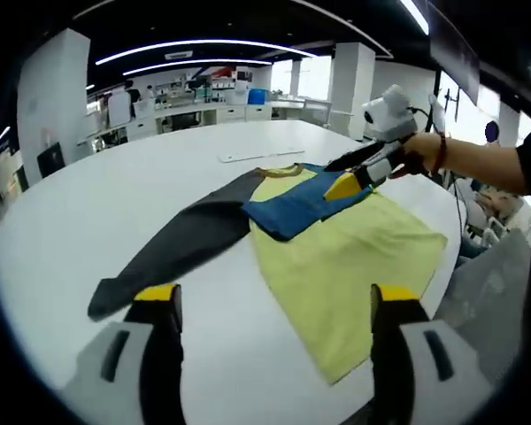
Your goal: Fold the garment on the visible template until the final outline fits inside the template.
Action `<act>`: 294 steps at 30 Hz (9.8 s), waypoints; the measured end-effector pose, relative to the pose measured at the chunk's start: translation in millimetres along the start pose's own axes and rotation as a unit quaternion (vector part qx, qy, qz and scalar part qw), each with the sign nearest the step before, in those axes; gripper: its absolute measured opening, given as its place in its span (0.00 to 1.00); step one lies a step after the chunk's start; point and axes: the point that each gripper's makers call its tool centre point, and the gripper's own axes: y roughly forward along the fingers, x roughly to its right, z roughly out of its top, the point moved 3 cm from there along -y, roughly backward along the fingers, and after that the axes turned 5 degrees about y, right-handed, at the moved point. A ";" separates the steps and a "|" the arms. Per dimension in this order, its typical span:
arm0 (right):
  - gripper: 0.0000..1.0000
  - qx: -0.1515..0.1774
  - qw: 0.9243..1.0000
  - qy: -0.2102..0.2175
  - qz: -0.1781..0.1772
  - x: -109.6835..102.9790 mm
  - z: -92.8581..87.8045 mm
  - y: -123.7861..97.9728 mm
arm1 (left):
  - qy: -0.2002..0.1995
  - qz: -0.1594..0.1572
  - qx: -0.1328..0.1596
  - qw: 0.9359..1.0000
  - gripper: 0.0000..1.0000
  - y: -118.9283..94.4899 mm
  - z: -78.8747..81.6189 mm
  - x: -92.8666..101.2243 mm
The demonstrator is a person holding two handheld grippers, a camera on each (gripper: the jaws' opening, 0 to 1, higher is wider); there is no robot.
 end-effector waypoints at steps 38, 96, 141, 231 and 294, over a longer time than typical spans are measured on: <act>0.29 -0.067 0.984 -0.116 -0.118 114.2 -78.0 -66.6 | 0.010 -0.023 -0.014 1.000 0.31 114.2 10.3 -29.4; 0.00 -0.080 0.983 0.003 -0.166 146.1 -101.6 -78.7 | -0.015 -0.036 -0.051 0.998 0.00 148.0 1.8 -35.4; 0.14 -0.054 0.982 0.078 -0.163 147.5 -97.0 -85.2 | 0.040 -0.006 -0.048 0.998 0.24 127.1 6.3 -31.4; 0.91 0.013 0.983 0.134 -0.124 48.7 -78.6 -168.2 | -0.107 0.206 -0.048 0.971 0.00 6.5 -54.9 -219.1; 0.99 0.031 0.988 0.103 -0.107 25.2 -71.4 -194.4 | -0.149 0.221 -0.097 0.959 0.33 -34.2 -91.3 -173.5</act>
